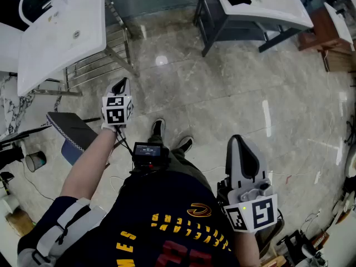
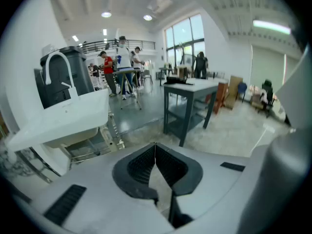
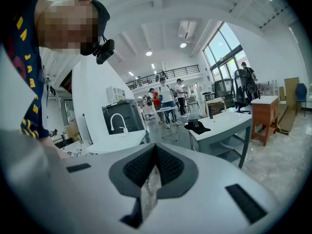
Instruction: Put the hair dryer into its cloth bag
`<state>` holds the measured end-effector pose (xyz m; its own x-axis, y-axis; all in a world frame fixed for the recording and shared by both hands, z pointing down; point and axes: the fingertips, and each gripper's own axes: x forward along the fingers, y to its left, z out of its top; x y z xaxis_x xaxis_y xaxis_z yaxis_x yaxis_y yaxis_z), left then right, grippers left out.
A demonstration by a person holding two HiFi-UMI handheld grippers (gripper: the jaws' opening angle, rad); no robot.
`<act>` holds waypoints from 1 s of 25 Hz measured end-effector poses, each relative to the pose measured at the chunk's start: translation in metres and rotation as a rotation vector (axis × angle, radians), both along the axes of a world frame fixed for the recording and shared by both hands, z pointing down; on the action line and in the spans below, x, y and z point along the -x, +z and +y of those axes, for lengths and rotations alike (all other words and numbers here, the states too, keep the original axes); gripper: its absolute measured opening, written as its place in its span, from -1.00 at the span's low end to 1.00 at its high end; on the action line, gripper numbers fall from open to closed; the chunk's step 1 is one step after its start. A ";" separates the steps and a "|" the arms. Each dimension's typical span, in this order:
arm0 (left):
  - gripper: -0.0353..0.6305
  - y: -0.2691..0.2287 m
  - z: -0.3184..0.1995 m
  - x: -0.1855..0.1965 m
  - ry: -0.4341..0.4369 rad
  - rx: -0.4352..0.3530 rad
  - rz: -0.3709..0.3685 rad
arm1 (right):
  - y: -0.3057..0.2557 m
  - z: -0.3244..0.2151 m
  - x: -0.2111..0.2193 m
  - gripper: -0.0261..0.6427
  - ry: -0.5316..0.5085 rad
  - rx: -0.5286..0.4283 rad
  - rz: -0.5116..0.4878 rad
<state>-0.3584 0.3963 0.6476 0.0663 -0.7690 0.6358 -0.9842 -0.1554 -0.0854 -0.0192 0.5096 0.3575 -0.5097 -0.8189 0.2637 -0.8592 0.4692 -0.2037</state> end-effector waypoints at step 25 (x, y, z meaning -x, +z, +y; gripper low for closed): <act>-0.88 -0.498 0.107 -0.159 0.266 -0.765 0.548 | -0.050 0.026 -0.056 -0.90 -0.009 -0.120 -0.132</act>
